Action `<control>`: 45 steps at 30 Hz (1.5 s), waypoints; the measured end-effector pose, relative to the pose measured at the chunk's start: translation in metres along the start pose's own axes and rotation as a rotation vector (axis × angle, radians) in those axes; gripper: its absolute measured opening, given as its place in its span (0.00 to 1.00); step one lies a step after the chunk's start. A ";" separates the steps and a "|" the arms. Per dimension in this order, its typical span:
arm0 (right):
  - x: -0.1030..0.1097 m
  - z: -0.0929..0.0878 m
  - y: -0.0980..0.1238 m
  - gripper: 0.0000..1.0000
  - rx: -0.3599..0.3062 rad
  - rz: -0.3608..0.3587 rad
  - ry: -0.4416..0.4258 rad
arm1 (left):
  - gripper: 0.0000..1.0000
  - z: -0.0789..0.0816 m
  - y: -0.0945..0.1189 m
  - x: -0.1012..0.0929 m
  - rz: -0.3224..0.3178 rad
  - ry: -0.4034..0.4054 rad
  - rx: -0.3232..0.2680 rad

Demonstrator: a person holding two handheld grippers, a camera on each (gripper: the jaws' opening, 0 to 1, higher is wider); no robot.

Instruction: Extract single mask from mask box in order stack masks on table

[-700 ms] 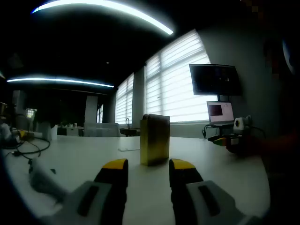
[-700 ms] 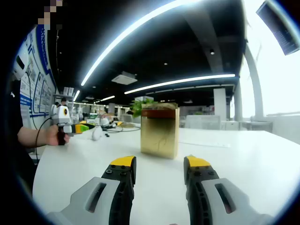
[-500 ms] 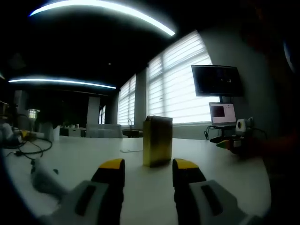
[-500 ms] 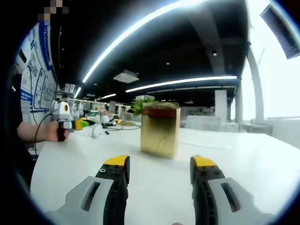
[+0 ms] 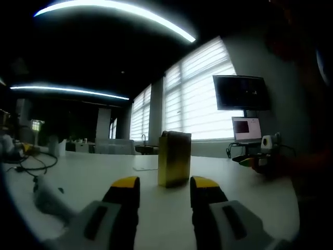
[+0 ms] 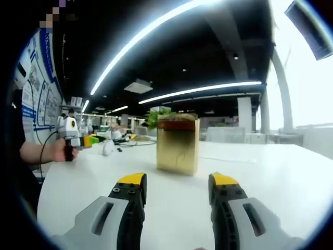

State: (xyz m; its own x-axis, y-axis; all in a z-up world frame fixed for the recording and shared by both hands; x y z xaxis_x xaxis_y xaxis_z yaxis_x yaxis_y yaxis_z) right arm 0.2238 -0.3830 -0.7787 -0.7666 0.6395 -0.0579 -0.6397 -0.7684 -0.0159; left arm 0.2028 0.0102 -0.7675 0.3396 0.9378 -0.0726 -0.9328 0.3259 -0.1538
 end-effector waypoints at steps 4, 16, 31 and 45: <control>-0.001 0.000 0.000 0.44 -0.004 -0.001 -0.007 | 0.41 -0.001 0.000 -0.001 -0.006 -0.005 0.012; 0.000 0.001 0.000 0.44 -0.006 -0.005 -0.011 | 0.41 0.000 -0.001 -0.004 -0.002 -0.054 0.020; -0.003 0.000 0.001 0.44 -0.002 -0.003 -0.012 | 0.46 0.007 -0.030 -0.011 -0.073 -0.024 0.015; -0.001 0.000 0.001 0.44 0.002 0.000 -0.010 | 0.47 0.010 -0.081 -0.015 -0.119 -0.014 0.026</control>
Point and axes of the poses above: the point that each gripper's makers call its tool centre point, and the gripper's own axes: y roughly backward along the fingers, x roughly to its left, z roughly out of its top, the point moved 8 cm from there along y, roughly backward along the fingers, and after that the axes turned 12 degrees about z, right-handed, at the moved point
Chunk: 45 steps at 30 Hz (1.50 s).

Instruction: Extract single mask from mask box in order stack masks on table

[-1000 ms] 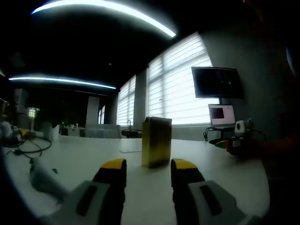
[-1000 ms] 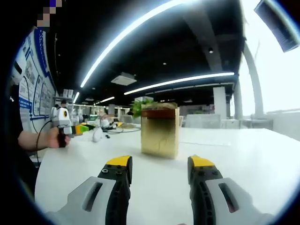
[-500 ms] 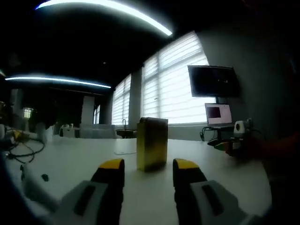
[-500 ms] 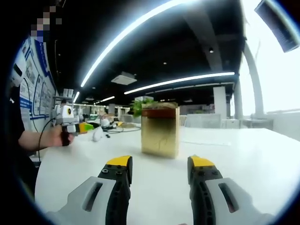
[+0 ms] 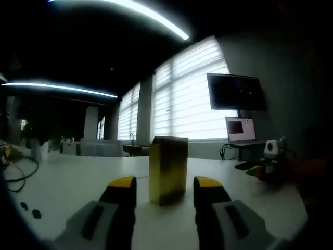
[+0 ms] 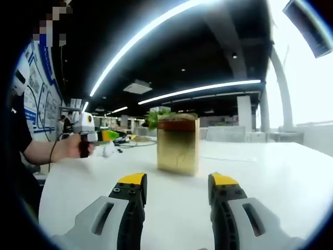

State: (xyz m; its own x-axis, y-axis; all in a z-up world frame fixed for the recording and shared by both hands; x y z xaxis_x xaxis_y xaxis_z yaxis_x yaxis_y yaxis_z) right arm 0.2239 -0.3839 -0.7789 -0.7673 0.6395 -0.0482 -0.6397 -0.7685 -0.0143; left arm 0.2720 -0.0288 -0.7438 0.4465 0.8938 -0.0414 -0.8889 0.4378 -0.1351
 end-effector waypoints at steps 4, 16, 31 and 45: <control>0.002 0.000 -0.001 0.44 0.000 0.002 0.001 | 0.47 -0.002 -0.009 -0.002 -0.013 -0.014 -0.003; 0.003 0.000 -0.002 0.44 0.007 0.002 0.001 | 0.47 -0.004 -0.046 0.001 0.005 0.032 -0.015; 0.003 0.000 -0.002 0.44 0.010 -0.001 -0.003 | 0.49 -0.019 -0.088 -0.004 -0.024 -0.025 0.003; 0.001 -0.001 -0.002 0.43 0.011 0.003 -0.003 | 0.52 -0.034 -0.121 0.000 -0.112 0.020 0.005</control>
Point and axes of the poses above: the point that each gripper's makers call its tool centre point, and the gripper's own axes: y roughly backward along the fingers, x roughly to its left, z roughly out of its top, the point moved 8 cm from there along y, roughly backward along the fingers, and after that the axes turned 12 degrees about z, right-handed, at the moved point
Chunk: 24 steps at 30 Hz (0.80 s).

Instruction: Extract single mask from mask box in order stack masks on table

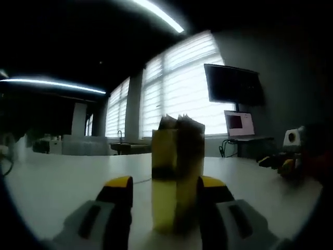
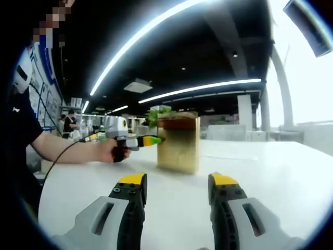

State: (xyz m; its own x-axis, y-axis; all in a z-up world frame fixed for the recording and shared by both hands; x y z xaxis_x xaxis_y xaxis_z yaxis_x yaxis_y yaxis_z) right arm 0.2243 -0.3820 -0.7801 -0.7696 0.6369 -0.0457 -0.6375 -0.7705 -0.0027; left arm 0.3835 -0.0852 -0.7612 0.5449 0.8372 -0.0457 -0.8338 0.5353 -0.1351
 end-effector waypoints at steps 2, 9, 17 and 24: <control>0.000 0.000 0.000 0.43 -0.002 -0.001 0.000 | 0.53 0.000 -0.003 -0.005 -0.019 0.000 0.001; 0.001 0.000 -0.001 0.43 0.000 0.003 -0.001 | 0.54 -0.010 -0.019 -0.011 -0.050 -0.011 0.022; 0.000 0.000 0.001 0.44 -0.002 0.004 -0.002 | 0.54 -0.009 -0.029 -0.020 -0.075 -0.007 0.028; -0.001 0.000 0.001 0.43 -0.001 0.006 -0.001 | 0.50 -0.013 -0.031 -0.018 -0.057 0.002 0.033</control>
Point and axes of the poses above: the point that each gripper's makers call its tool centre point, and the gripper's own axes: y roughly backward along the fingers, x roughly to its left, z roughly out of its top, the point moved 8 cm from there along y, roughly backward along the fingers, and after that the axes turned 12 degrees about z, right-handed, at the moved point
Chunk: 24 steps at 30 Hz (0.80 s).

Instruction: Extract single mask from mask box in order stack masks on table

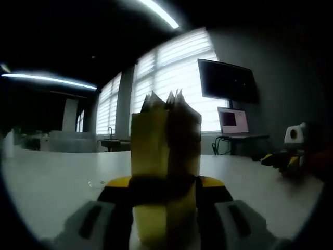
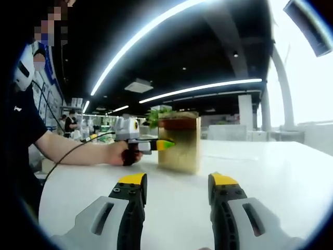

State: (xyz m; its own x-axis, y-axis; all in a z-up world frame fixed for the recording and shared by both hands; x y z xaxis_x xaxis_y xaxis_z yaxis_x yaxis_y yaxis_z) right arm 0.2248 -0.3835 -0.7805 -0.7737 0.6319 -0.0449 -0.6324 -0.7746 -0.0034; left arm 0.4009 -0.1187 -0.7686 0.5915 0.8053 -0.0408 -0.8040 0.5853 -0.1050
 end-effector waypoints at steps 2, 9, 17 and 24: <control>0.000 0.000 0.000 0.43 0.000 0.001 0.000 | 0.50 0.000 0.000 0.000 0.001 -0.002 0.000; 0.000 0.000 0.000 0.43 0.004 -0.001 0.005 | 0.42 0.000 0.001 0.000 -0.014 0.011 -0.011; 0.001 0.000 -0.001 0.43 0.002 -0.002 0.005 | 0.35 0.000 0.003 -0.002 -0.030 -0.016 -0.008; 0.003 0.000 -0.002 0.43 0.006 -0.003 0.004 | 0.38 0.000 -0.003 -0.007 -0.038 -0.043 -0.007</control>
State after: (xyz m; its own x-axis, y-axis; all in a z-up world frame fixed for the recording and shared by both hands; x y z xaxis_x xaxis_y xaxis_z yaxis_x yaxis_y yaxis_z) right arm 0.2239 -0.3804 -0.7803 -0.7719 0.6339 -0.0485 -0.6348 -0.7727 0.0028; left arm 0.3989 -0.1259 -0.7684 0.6185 0.7857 0.0057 -0.7803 0.6151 -0.1129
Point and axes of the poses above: the point that each gripper's makers call its tool centre point, and the gripper's own axes: y roughly backward along the fingers, x roughly to its left, z roughly out of its top, the point moved 8 cm from there along y, roughly backward along the fingers, and after that the axes turned 12 degrees about z, right-handed, at the moved point
